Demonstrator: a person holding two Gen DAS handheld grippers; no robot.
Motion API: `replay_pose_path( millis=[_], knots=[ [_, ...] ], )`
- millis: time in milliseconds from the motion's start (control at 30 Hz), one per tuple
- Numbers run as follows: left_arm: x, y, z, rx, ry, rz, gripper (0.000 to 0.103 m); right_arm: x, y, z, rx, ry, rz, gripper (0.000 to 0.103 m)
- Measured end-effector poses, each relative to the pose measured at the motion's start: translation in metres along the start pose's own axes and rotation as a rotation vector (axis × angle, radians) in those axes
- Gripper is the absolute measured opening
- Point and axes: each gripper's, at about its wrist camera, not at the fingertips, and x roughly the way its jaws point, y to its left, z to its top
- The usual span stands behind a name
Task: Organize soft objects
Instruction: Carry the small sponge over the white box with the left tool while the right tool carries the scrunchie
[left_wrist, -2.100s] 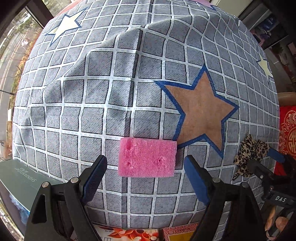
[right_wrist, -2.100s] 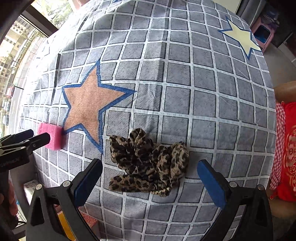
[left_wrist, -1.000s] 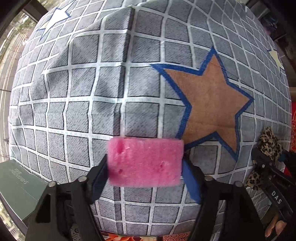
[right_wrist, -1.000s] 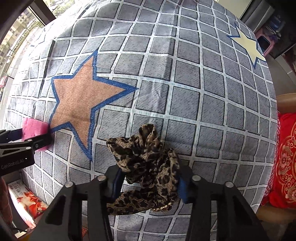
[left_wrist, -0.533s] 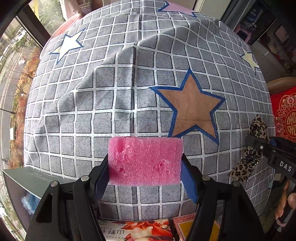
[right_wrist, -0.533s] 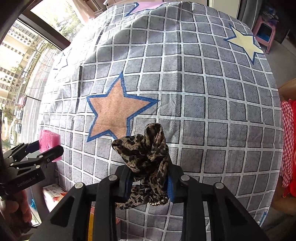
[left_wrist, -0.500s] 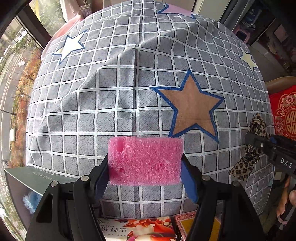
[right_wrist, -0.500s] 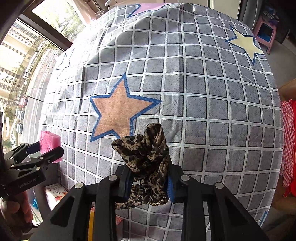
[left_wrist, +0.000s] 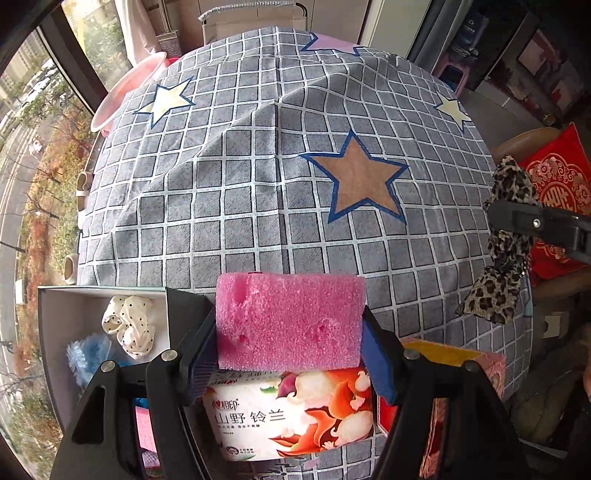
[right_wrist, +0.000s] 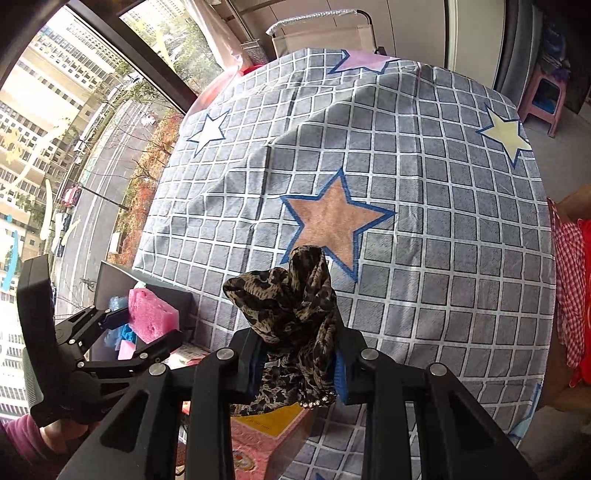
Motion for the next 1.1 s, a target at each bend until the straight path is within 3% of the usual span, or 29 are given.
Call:
replay_pose_path(
  millis=[567, 1100],
  knots=[
    [-0.071, 0.058, -0.101, 0.010, -0.072, -0.034, 0.073, -0.044, 0.105, -0.081, -0.021, -0.011, -0.025, 0.031],
    [-0.084, 0.143, -0.167, -0.167, -0.091, 0.034, 0.073, -0.002, 0.234, -0.104, -0.239, 0.079, 0.018, 0.031]
  ],
)
